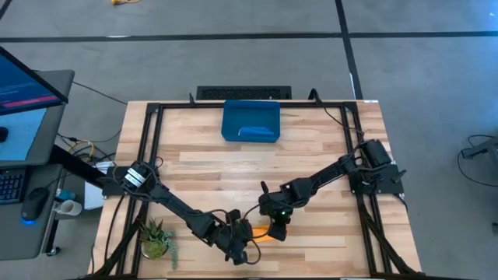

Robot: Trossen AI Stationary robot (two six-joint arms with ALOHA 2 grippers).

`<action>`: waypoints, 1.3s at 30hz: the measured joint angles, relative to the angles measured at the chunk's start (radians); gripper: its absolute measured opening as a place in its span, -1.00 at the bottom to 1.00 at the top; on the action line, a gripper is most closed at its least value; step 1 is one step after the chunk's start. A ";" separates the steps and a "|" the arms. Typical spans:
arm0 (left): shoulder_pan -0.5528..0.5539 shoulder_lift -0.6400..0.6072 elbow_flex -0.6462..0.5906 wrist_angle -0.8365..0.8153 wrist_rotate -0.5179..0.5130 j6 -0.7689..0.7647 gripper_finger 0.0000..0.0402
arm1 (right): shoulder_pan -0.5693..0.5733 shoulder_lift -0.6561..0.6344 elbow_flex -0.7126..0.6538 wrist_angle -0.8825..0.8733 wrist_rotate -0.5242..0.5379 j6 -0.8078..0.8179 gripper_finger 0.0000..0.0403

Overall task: Roll microfiber towels into tight, uniform cylinder then place into a basket
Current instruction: Roll the orange microfiber towel, then put the orange microfiber towel into the bin

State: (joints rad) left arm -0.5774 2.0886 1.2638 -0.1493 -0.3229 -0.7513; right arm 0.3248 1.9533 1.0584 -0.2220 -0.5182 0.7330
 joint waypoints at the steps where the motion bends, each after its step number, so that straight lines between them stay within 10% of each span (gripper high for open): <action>1: 0.001 0.001 0.000 0.000 0.000 -0.008 -0.84 | 0.000 0.000 0.000 0.000 -0.001 -0.001 -0.35; 14: 0.051 0.003 -0.001 -0.040 0.054 -0.140 -0.94 | -0.032 -0.089 -0.005 -0.184 -0.034 -0.125 -0.10; 27: 0.053 0.003 -0.002 -0.040 0.030 -0.152 -0.95 | 0.189 -0.354 -0.003 -0.317 0.550 -0.290 -0.12; 39: 0.053 0.003 -0.002 -0.039 0.025 -0.151 -0.95 | 0.420 -0.200 0.008 -0.049 0.856 -0.777 -0.14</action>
State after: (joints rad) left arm -0.5240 2.0918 1.2621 -0.1887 -0.2984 -0.9028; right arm 0.7449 1.7530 1.0666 -0.2710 0.3382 -0.0444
